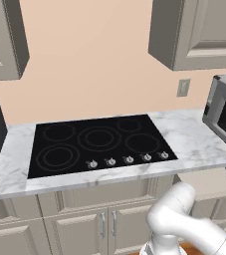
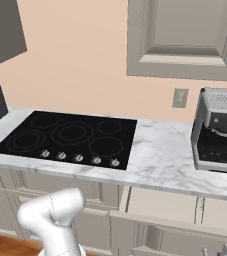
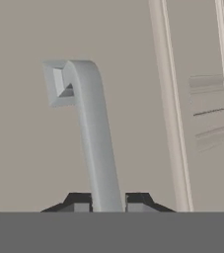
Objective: Take the tongs from the drawer on the right and place them on the dining counter next to the tray containing the hot dog.
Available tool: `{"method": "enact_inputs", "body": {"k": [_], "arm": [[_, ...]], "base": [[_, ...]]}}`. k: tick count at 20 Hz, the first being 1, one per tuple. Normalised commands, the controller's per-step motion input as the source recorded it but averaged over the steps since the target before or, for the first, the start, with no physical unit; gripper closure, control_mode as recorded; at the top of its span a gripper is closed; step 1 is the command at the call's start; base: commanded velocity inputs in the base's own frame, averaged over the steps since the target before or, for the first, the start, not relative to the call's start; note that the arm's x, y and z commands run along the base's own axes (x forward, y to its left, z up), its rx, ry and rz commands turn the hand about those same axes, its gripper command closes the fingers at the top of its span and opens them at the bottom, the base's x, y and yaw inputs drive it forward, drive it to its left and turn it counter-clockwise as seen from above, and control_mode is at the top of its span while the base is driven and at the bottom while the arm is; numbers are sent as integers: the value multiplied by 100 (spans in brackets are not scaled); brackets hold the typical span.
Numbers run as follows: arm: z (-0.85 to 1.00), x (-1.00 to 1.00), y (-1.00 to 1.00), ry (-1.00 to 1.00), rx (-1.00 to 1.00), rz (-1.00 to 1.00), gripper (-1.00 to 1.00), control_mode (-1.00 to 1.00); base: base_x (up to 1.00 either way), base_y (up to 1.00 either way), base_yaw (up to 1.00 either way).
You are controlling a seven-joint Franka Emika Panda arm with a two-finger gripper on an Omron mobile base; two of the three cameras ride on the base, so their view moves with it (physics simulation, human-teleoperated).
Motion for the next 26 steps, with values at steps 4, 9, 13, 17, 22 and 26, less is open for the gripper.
{"method": "enact_inputs", "body": {"k": [4, 9, 13, 17, 22, 26], "arm": [[-1, -41, 0, 2, 0, -1, 100, -100], [0, -30, 0, 2, 0, 0, 100, -100], [0, 0, 0, 1, 0, 0, -100, -100], [0, -11, 0, 0, 0, 0, -100, -100], [0, -34, 0, -7, 0, 0, -100, -100], [16, -33, 12, -6, 0, 4, -100, -100]], "base": [[0, 0, 0], [0, 0, 0], [0, 0, 0], [0, 0, 0], [0, 0, 0], [0, 0, 0]]}}
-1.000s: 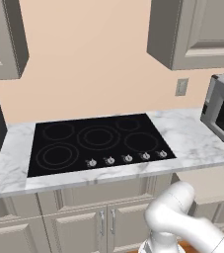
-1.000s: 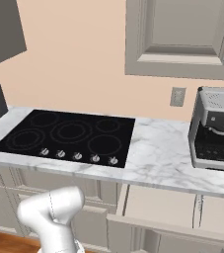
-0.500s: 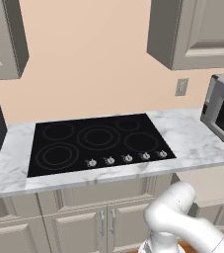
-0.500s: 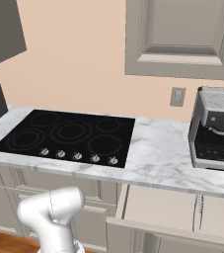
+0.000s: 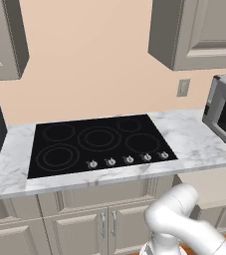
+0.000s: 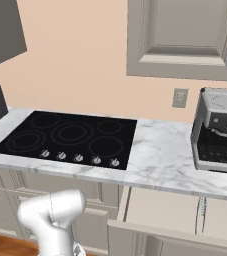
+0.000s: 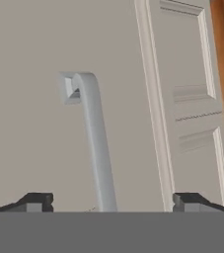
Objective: Take the tongs from the drawer on the right and place them on the dining counter next to the tray containing the hot dog.
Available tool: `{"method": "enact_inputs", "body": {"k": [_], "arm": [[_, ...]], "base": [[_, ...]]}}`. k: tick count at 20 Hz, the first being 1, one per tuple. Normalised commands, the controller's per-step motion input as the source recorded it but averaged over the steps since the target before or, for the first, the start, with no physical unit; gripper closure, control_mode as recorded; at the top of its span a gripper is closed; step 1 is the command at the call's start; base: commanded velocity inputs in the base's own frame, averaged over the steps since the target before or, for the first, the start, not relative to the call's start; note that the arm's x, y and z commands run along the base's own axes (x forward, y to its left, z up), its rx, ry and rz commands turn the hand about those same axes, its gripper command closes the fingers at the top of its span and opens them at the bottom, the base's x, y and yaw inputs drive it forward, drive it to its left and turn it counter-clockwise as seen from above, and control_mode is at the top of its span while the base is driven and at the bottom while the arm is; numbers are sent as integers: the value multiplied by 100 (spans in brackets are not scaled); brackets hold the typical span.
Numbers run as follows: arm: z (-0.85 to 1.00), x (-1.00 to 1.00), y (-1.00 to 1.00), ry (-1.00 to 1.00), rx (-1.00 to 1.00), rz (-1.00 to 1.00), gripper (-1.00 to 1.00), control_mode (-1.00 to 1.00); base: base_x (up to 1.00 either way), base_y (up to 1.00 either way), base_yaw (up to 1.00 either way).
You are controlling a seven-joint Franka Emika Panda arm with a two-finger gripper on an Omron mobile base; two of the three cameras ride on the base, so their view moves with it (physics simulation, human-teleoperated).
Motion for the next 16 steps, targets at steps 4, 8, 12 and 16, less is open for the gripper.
{"method": "enact_inputs", "body": {"k": [4, 8, 12, 16], "arm": [[43, -47, 20, 0, -6, 1, -100, -100], [37, -70, 14, 3, -13, 0, -100, -100], [19, -60, 9, 0, -13, 0, -100, -100], [48, -28, 7, 3, -9, 0, -100, -100]], "base": [[0, 0, 0], [0, 0, 0], [0, 0, 0], [0, 0, 0]]}}
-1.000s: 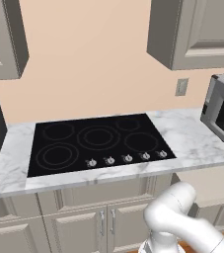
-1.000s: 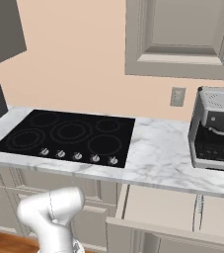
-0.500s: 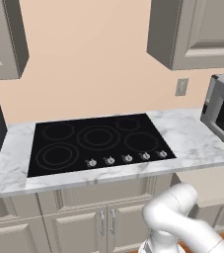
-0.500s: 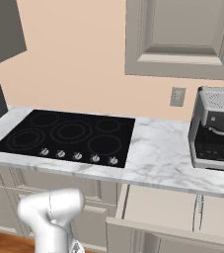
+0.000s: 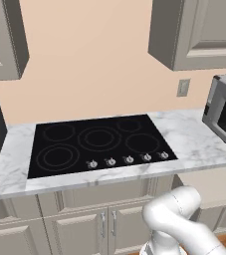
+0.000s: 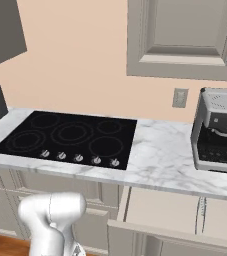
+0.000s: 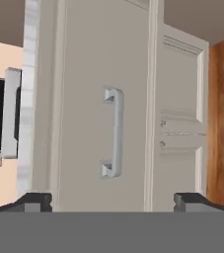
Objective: Take the tongs from the drawer on the right and place them on the dining counter next to the tray containing the hot dog.
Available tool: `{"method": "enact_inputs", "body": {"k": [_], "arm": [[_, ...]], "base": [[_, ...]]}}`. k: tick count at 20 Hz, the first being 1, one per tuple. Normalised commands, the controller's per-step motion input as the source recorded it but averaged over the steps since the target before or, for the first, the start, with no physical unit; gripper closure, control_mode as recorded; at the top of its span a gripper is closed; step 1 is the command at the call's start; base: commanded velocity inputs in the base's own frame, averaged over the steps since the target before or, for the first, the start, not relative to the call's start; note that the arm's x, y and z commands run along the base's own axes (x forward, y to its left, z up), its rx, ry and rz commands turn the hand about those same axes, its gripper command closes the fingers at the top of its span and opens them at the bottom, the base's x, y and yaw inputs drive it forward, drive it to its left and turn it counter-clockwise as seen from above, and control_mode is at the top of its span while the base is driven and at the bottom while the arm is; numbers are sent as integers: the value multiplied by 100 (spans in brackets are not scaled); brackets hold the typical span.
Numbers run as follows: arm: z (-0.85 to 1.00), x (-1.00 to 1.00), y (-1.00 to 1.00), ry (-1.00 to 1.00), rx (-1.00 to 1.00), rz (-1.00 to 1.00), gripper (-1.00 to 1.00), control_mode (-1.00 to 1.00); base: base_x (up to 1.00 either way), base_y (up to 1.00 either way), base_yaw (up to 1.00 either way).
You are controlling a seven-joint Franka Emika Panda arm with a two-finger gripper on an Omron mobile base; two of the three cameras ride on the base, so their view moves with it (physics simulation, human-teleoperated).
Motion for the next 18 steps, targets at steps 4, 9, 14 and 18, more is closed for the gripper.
{"method": "enact_inputs", "body": {"k": [4, 9, 14, 18], "arm": [[83, 0, 9, 10, -8, 1, -100, -100], [81, 0, 25, 12, -13, 2, -100, -100], [74, 0, 35, 22, -15, 2, -100, -100], [62, 0, 40, 25, -16, 1, -100, -100]], "base": [[0, 0, 0], [0, 0, 0], [0, 0, 0], [0, 0, 0]]}}
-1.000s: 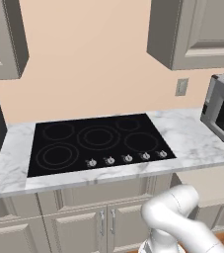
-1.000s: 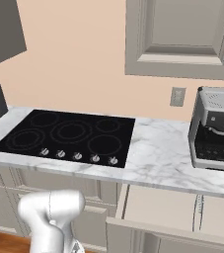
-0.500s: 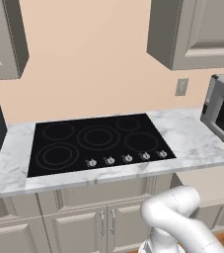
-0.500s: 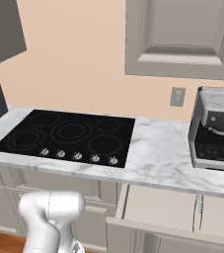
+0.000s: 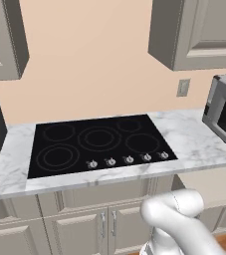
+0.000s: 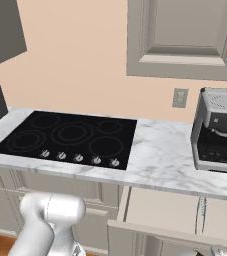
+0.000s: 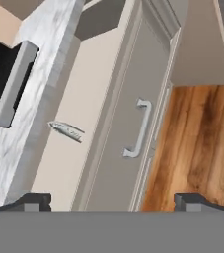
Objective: Take the tongs from the drawer on the right and place them on the dining counter next to the tray containing the hot dog.
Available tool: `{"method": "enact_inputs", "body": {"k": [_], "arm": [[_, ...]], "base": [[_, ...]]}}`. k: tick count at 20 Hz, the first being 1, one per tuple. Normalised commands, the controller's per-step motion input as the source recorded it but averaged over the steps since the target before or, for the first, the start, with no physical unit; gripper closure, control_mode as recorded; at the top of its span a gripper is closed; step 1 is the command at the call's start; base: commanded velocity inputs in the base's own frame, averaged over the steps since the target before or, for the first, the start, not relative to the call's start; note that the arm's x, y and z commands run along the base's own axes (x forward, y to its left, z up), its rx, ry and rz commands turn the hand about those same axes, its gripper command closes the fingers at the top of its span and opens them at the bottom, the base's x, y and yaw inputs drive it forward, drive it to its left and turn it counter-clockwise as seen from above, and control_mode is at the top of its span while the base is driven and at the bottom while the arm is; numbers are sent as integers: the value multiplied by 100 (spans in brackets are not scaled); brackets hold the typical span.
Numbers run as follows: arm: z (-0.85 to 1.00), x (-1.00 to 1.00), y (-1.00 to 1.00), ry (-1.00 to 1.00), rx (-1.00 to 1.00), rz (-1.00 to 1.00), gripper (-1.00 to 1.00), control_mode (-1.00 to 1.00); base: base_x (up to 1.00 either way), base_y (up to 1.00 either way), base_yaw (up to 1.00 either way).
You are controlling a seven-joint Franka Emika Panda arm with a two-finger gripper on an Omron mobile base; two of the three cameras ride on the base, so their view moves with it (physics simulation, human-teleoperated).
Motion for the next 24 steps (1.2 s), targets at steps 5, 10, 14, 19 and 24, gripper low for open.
{"method": "enact_inputs", "body": {"k": [5, 10, 14, 19, 24], "arm": [[38, 0, 44, 20, -14, 0, -100, -100], [49, 0, 39, 15, -11, 0, -100, -100], [23, 9, 39, 18, -9, 3, -100, -100], [1, 9, 30, 19, -4, 0, -100, -100], [23, 0, 28, 13, -1, 0, -100, -100]], "base": [[0, 0, 0], [0, 0, 0], [0, 0, 0], [0, 0, 0], [0, 0, 0]]}}
